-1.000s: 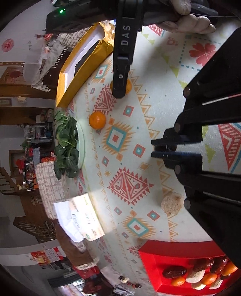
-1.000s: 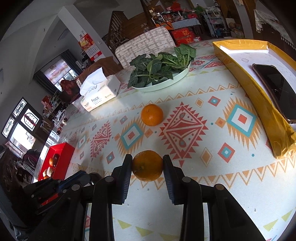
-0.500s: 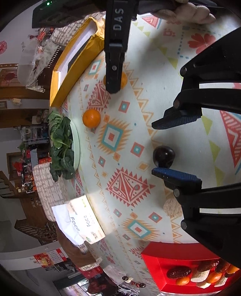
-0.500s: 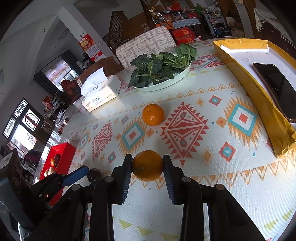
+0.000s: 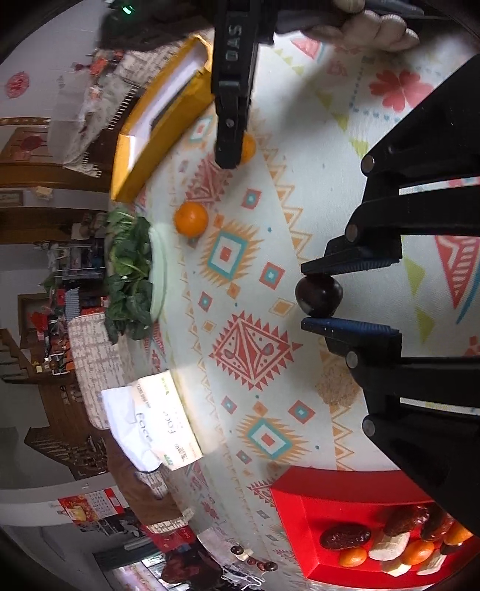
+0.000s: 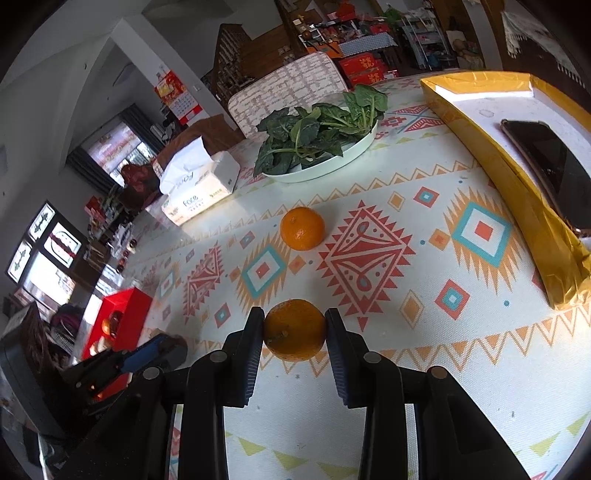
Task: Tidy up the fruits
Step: 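Grasp a dark round fruit with left tool while right tool grasps a mandarin orange, then carry the dark fruit into the red tray with left tool while right tool drops the orange there, then move both open tools back toward the last orange and pale chunk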
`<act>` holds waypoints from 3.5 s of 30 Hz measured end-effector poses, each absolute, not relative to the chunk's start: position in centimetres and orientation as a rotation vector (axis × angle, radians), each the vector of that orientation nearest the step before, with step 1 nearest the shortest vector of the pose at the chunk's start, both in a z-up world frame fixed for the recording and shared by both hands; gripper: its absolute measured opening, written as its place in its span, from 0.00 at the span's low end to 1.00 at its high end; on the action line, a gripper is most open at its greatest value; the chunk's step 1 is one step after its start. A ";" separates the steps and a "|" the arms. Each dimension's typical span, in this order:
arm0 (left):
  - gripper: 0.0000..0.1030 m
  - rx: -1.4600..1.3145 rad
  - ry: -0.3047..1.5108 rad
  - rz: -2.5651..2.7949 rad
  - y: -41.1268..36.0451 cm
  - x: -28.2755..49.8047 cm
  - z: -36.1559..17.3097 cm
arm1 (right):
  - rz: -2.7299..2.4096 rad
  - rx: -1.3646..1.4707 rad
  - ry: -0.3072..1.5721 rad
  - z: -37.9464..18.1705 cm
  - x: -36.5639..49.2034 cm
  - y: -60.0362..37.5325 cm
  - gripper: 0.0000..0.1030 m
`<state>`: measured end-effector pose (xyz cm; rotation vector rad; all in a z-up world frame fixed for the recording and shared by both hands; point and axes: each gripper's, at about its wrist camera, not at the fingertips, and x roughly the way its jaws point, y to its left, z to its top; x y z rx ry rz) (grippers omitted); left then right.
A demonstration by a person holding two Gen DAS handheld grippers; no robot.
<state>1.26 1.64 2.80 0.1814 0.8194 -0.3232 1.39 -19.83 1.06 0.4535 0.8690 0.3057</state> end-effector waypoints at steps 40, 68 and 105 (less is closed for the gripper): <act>0.21 -0.391 0.747 0.004 30.6 -9.4 3.5 | 0.842 0.357 1.035 4.2 -2.8 6.5 0.36; 0.63 -0.561 0.695 0.014 36.1 -11.2 3.3 | 0.849 0.301 0.993 5.3 4.3 18.2 0.47; 0.80 -0.251 0.792 -0.345 14.6 -11.5 6.4 | 0.176 0.469 0.801 5.1 0.9 -22.7 0.49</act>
